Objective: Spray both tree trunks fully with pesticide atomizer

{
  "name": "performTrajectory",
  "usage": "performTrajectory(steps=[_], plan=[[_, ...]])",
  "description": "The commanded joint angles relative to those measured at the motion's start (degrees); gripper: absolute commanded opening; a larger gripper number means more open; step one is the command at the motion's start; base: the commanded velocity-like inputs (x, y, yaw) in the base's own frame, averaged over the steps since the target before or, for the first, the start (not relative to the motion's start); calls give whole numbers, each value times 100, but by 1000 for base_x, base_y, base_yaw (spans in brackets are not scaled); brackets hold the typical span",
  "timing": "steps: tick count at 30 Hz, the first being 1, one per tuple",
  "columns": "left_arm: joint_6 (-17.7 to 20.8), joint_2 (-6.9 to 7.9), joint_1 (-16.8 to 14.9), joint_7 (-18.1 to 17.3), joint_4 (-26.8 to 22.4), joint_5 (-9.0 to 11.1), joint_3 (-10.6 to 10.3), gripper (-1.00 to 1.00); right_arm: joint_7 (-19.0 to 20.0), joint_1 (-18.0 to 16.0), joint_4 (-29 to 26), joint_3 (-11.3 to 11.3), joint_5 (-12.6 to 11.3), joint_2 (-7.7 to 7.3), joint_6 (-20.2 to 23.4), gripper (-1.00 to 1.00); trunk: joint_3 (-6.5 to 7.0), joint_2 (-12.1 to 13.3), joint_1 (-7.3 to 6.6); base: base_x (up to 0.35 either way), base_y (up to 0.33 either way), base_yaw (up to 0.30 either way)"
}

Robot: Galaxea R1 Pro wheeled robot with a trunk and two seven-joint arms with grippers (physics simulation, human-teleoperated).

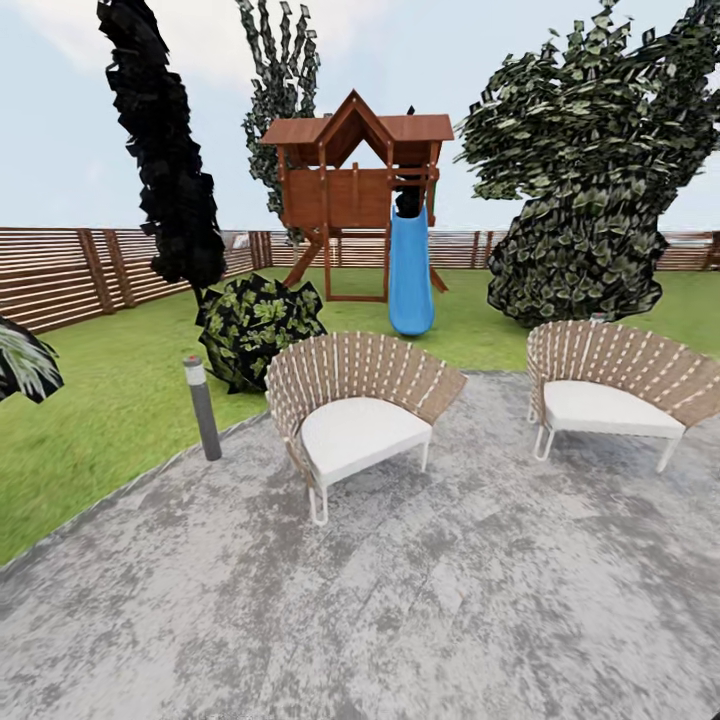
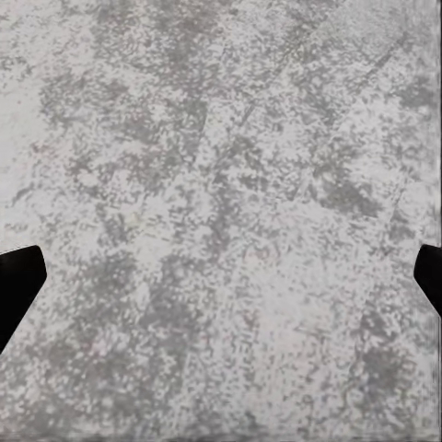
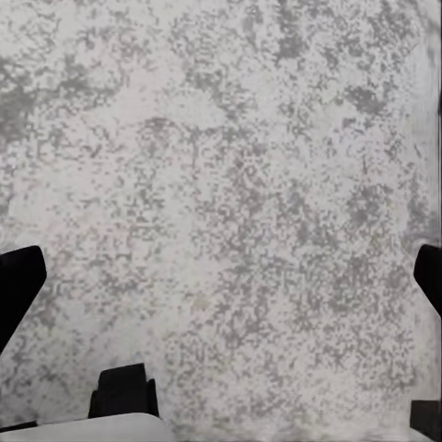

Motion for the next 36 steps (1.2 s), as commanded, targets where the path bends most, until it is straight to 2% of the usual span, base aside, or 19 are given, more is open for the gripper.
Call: performTrajectory(steps=[1, 20, 36], plan=[[0, 0, 0, 0, 0, 0, -1, 100, 1, 0, 2, -1, 0, 0, 0, 100, 0, 0, 0, -343, 0, -300], [3, 0, 0, 2, 0, 0, 2, 100, 4, 0, 39, -1, -1, 0, 0, 100, 0, 0, 0, -349, 8, -300], [9, 0, 0, 2, 0, 0, 1, 100, 8, 0, 45, -1, -1, 43, 0, 100, 0, 0, 0, -341, 147, -300]])
